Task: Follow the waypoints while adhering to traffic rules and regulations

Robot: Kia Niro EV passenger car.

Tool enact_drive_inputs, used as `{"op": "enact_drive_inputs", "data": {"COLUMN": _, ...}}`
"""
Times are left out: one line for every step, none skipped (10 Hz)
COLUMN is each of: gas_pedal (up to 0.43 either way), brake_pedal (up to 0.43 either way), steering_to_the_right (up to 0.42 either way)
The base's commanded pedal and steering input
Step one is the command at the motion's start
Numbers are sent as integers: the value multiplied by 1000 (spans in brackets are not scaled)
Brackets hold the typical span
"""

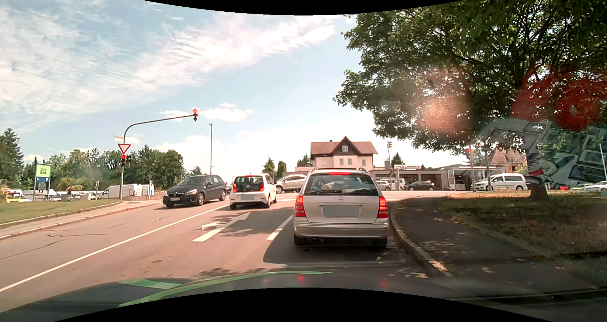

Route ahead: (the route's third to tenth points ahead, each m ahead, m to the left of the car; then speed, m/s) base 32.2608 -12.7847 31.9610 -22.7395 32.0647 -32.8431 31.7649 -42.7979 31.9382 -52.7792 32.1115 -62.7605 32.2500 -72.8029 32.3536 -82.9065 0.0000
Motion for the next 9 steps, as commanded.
{"op": "enact_drive_inputs", "data": {"gas_pedal": 0, "brake_pedal": 287, "steering_to_the_right": 81}}
{"op": "enact_drive_inputs", "data": {"gas_pedal": 0, "brake_pedal": 287, "steering_to_the_right": 81}}
{"op": "enact_drive_inputs", "data": {"gas_pedal": 0, "brake_pedal": 280, "steering_to_the_right": 81}}
{"op": "enact_drive_inputs", "data": {"gas_pedal": 0, "brake_pedal": 256, "steering_to_the_right": 81}}
{"op": "enact_drive_inputs", "data": {"gas_pedal": 0, "brake_pedal": 250, "steering_to_the_right": 81}}
{"op": "enact_drive_inputs", "data": {"gas_pedal": 0, "brake_pedal": 250, "steering_to_the_right": 81}}
{"op": "enact_drive_inputs", "data": {"gas_pedal": 0, "brake_pedal": 256, "steering_to_the_right": 81}}
{"op": "enact_drive_inputs", "data": {"gas_pedal": 0, "brake_pedal": 262, "steering_to_the_right": 81}}
{"op": "enact_drive_inputs", "data": {"gas_pedal": 0, "brake_pedal": 262, "steering_to_the_right": 81}}
